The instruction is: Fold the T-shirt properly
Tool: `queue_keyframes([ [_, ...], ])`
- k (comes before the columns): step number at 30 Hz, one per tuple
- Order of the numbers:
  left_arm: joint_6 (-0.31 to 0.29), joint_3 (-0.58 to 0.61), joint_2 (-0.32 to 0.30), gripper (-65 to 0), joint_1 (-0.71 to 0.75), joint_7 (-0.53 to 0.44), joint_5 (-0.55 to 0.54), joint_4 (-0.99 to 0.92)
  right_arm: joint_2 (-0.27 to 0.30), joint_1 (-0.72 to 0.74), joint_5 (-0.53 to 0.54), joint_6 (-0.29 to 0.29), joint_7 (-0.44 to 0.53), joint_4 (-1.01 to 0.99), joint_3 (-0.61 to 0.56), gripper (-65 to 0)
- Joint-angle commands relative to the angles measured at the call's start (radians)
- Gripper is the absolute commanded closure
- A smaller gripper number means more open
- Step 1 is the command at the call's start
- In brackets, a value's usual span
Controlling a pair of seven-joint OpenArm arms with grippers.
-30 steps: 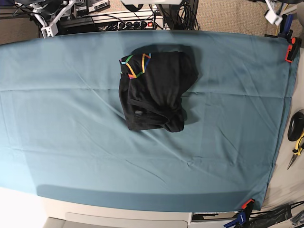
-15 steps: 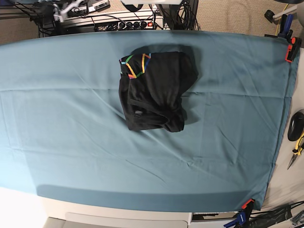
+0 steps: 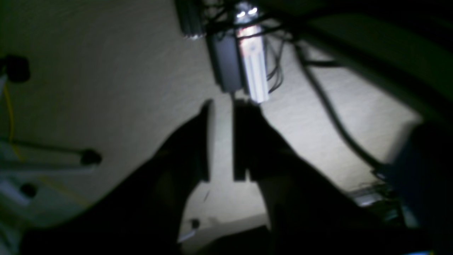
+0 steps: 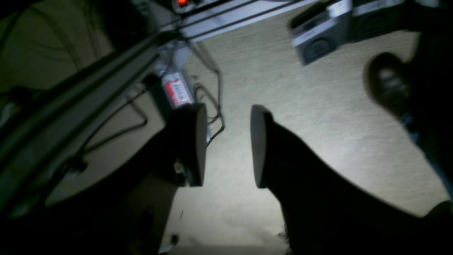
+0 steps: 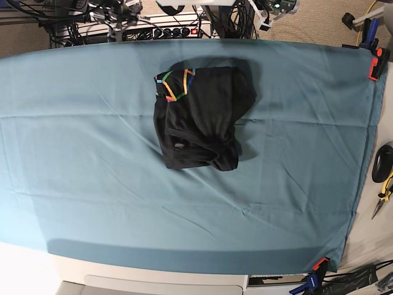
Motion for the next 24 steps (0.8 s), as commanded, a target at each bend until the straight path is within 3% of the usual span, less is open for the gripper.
queue_keyframes([
  [1, 0.006, 0.001, 0.008, -7.9, -0.016, -0.014, 0.003, -0.032, 0.006, 0.007, -0.015, -0.018, 0.015, 0.003, 0.001, -21.3],
  [5, 0.028, 0.001, 0.037, -7.9, -0.085, -0.065, 0.009, -0.155, -0.008, 0.02, -0.034, -0.125, 0.029, 0.003, 0.002, -21.3],
  [8, 0.042, 0.001, 0.061, -7.9, -0.12, -0.069, 0.013, -0.194, -0.007, 0.02, -0.037, -0.168, 0.029, 0.003, 0.002, -21.3],
  [14, 0.051, 0.001, 0.094, -7.9, -0.168, -0.077, 0.021, -0.214, -0.007, 0.02, -0.037, -0.175, 0.029, 0.003, 0.002, -21.3],
  [24, 0.056, 0.001, 0.098, -7.9, -0.172, -0.085, 0.019, -0.216, -0.008, 0.021, -0.037, -0.175, 0.03, 0.003, 0.002, -21.3],
])
